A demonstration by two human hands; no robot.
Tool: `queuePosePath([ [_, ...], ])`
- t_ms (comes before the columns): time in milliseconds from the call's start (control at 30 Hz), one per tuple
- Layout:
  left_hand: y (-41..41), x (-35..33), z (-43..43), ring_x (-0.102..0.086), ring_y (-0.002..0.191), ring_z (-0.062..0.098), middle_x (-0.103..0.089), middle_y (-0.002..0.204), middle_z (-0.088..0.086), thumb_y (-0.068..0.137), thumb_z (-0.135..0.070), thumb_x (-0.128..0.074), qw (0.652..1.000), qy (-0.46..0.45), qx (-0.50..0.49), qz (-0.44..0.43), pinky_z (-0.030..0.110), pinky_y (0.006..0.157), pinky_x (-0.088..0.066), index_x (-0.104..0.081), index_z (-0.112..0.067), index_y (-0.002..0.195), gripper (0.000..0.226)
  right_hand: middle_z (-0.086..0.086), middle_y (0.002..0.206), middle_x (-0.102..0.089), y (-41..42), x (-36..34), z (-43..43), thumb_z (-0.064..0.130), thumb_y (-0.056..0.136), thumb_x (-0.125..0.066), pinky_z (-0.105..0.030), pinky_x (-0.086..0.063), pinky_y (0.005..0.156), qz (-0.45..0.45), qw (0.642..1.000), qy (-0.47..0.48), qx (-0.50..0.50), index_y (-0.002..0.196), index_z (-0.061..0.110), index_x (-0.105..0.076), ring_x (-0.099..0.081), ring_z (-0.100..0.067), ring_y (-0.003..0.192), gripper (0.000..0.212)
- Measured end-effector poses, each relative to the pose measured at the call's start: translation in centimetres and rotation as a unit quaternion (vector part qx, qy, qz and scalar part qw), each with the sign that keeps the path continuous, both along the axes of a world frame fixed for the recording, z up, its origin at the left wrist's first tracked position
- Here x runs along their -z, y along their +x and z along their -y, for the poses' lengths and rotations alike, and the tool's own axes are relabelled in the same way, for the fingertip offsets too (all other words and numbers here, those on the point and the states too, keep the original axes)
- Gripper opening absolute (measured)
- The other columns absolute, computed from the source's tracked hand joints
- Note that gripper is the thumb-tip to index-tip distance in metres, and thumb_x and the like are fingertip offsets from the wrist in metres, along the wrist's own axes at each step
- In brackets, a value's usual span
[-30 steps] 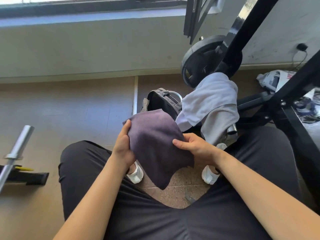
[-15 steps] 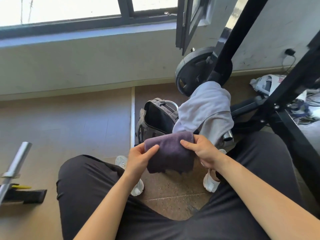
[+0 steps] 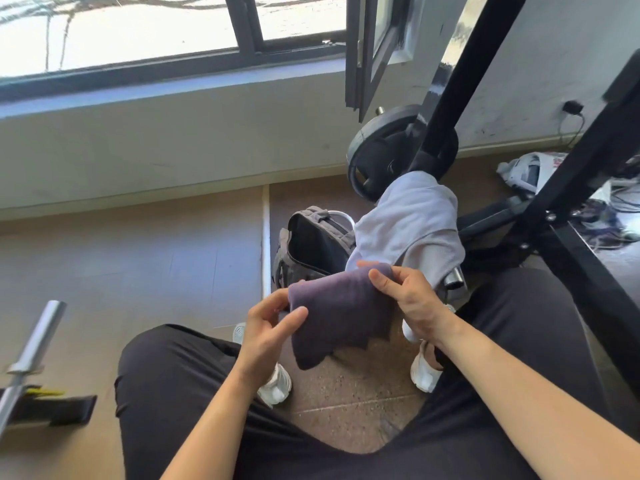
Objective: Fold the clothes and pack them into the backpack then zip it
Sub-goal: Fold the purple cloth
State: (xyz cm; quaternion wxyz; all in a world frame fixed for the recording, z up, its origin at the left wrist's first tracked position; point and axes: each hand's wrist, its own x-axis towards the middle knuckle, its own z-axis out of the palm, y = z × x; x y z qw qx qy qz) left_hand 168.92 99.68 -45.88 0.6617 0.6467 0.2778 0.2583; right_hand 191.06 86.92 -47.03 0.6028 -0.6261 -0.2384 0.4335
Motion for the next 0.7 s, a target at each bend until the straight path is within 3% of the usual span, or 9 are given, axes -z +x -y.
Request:
queuePosePath([
  [67,0.2,-0.2,0.1,-0.070,0.102,0.018,-0.075,0.102,0.004,0.081,-0.039,-0.071,0.999,-0.043,0.008,-0.003,0.031,0.084,-0.056,-0.075,-0.024,0.104,0.028,-0.017,0.110,-0.074,-0.1,0.0,0.1,0.053,0.074,-0.081,-0.041,-0.045,0.104,-0.081,0.997,0.007,0.002,0.106,-0.002,-0.074,-0.068,-0.025,0.107,0.064],
  [200,0.6,-0.1,0.0,-0.066,0.122,0.027,-0.070,0.130,0.006,0.089,-0.040,-0.068,0.992,-0.113,0.042,-0.028,0.045,0.098,-0.055,-0.063,-0.026,0.133,0.047,-0.022,0.126,-0.068,-0.4,0.2,0.1,0.033,0.078,-0.078,-0.044,-0.044,0.111,-0.167,0.986,0.008,-0.011,0.122,-0.001,-0.068,-0.062,-0.033,0.123,0.057],
  [267,0.7,0.2,-0.2,-0.064,0.126,0.024,-0.066,0.136,0.000,0.088,-0.047,-0.068,0.984,-0.156,0.058,-0.060,0.045,0.104,-0.053,-0.055,-0.031,0.140,0.057,-0.018,0.125,-0.069,-0.4,0.2,0.1,0.023,0.072,-0.084,-0.044,-0.047,0.109,-0.174,0.984,0.016,-0.020,0.124,0.003,-0.067,-0.064,-0.032,0.120,0.059],
  [367,0.9,0.8,-0.1,-0.061,0.130,0.021,-0.062,0.142,-0.002,0.075,-0.064,-0.077,0.978,-0.175,0.067,-0.092,0.047,0.110,-0.049,-0.050,-0.034,0.145,0.080,-0.013,0.114,-0.073,-0.6,0.3,0.1,0.003,0.080,-0.078,-0.037,-0.057,0.095,-0.123,0.992,-0.002,-0.013,0.120,0.009,-0.067,-0.068,-0.027,0.107,0.043],
  [500,1.1,1.3,-0.3,-0.066,0.122,0.026,-0.067,0.135,0.005,0.092,-0.030,-0.071,0.987,-0.148,0.025,-0.054,0.038,0.095,-0.056,-0.054,-0.032,0.142,0.053,-0.006,0.106,-0.076,-0.8,0.4,0.1,-0.008,0.083,-0.073,-0.031,-0.059,0.087,-0.064,0.998,-0.003,-0.016,0.117,0.016,-0.067,-0.072,-0.021,0.100,0.042],
  [600,1.0,1.5,-0.8,-0.071,0.109,0.032,-0.071,0.123,0.014,0.092,-0.008,-0.071,0.989,-0.144,-0.004,-0.032,0.041,0.088,-0.059,-0.047,-0.035,0.141,0.061,-0.007,0.105,-0.076,-0.8,-0.1,0.1,-0.011,0.085,-0.070,-0.032,-0.060,0.088,-0.050,0.999,0.009,-0.010,0.119,0.016,-0.066,-0.072,-0.021,0.098,0.043],
  [700,0.8,1.8,-1.1,-0.073,0.105,0.034,-0.072,0.120,0.018,0.085,-0.006,-0.078,0.980,-0.194,-0.021,-0.046,0.041,0.084,-0.061,-0.038,-0.027,0.142,0.073,-0.013,0.106,-0.074,-0.7,-0.4,0.2,-0.014,0.087,-0.066,-0.034,-0.060,0.088,-0.067,0.997,0.037,-0.008,0.123,0.010,-0.065,-0.071,-0.023,0.097,0.043],
])
